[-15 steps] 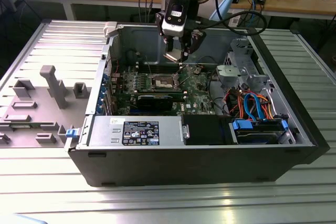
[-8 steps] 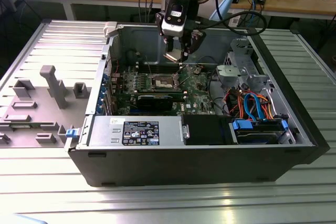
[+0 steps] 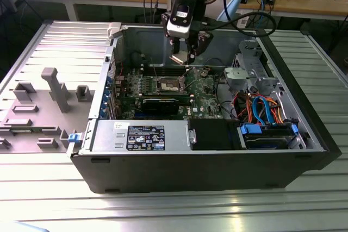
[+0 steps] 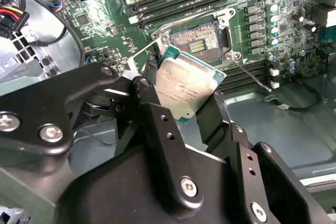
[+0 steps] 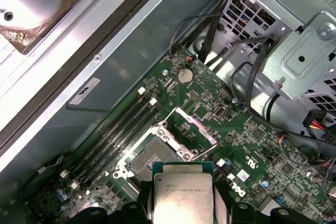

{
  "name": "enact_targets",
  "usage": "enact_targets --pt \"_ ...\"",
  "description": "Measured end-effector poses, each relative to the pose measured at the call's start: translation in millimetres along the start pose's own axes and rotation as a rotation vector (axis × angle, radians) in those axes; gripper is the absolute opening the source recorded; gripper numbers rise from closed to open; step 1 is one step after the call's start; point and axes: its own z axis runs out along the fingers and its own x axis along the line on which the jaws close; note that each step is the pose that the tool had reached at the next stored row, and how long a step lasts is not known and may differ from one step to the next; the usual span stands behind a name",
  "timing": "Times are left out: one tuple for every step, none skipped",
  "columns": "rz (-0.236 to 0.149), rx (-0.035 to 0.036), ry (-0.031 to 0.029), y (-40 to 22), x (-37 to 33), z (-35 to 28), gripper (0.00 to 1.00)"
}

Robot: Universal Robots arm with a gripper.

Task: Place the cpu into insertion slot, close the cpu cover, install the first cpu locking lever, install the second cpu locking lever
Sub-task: 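Place the cpu into insertion slot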

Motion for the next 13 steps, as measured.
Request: enact_targets --pt "0.002 0.0 -0.0001 0.0 0.0 0.0 0.55" --pt "0.006 -0.0001 -0.0002 0.0 0.0 0.1 0.55" --pt "0.012 -0.0002 -0.0004 0.0 0.0 0.2 0.55" --pt "0.015 -0.0002 -0.0006 0.0 0.0 0.2 0.55" --pt "0.018 -0.0003 -0.0007 0.0 0.0 0.3 0.55" --pt "0.021 -0.0004 -0.0008 0.0 0.0 0.3 0.55" --pt "0.025 -0.0004 -0.001 0.0 0.0 0.4 0.55" --pt "0.029 -0.0005 -0.0012 0.0 0.0 0.5 0.55" --pt "0.031 -0.0006 -0.0012 0.0 0.0 0.5 0.55" --pt "0.033 -0.0006 -0.0013 0.0 0.0 0.5 0.55" --pt "0.035 -0.0007 -0.0014 0.0 0.0 0.6 0.55" --pt "0.037 -0.0006 -0.0015 0.0 0.0 0.6 0.55" --pt "0.039 -0.0007 -0.0015 0.0 0.0 0.6 0.55"
